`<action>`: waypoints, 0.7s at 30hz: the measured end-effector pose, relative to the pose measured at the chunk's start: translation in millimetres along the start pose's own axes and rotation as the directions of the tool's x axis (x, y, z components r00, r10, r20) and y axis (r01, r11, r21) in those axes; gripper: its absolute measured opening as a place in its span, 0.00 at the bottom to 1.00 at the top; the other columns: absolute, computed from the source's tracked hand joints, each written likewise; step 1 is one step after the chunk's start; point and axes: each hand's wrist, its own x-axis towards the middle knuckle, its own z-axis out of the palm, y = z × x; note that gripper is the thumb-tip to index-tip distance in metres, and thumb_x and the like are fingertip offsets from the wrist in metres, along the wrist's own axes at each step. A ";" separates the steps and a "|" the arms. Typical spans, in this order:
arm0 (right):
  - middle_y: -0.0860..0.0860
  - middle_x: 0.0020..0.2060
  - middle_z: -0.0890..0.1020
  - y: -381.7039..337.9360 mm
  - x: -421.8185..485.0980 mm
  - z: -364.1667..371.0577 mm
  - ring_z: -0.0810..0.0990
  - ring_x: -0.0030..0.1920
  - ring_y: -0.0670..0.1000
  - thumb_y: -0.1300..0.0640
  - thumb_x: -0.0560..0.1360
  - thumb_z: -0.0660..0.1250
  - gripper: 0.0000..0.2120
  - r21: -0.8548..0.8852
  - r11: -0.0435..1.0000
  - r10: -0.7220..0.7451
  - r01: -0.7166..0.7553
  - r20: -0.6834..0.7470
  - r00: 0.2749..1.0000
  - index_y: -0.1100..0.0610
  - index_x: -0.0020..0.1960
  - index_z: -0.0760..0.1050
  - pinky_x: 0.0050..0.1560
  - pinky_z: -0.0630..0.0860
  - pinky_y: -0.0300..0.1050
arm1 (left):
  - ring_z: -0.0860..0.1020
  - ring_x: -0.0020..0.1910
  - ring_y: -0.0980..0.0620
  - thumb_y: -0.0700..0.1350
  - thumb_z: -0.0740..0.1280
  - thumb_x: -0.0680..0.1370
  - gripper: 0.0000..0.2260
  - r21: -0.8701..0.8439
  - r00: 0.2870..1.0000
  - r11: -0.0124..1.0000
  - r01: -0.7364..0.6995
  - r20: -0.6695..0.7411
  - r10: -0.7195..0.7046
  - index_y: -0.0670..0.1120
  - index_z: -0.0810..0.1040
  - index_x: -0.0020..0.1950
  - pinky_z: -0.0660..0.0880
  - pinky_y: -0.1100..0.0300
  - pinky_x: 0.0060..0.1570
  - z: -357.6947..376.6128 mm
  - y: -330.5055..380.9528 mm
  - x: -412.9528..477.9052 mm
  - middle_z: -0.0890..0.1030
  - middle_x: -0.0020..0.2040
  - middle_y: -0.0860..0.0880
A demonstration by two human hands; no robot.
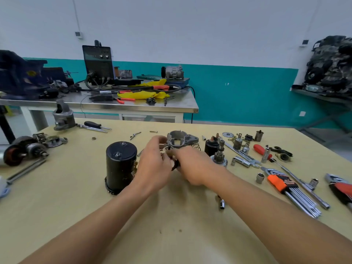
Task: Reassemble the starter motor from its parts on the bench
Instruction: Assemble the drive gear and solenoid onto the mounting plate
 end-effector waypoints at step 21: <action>0.49 0.32 0.84 3.5 -10.9 1.0 0.81 0.29 0.46 0.54 0.80 0.67 0.08 0.997 0.070 0.518 0.013 -0.047 0.854 0.57 0.46 0.81 0.27 0.75 0.38 | 0.79 0.48 0.52 0.47 0.76 0.74 0.07 0.088 0.968 0.966 0.242 -0.098 -0.233 0.51 0.83 0.50 0.74 0.57 0.47 37.7 -32.9 39.0 0.84 0.47 0.52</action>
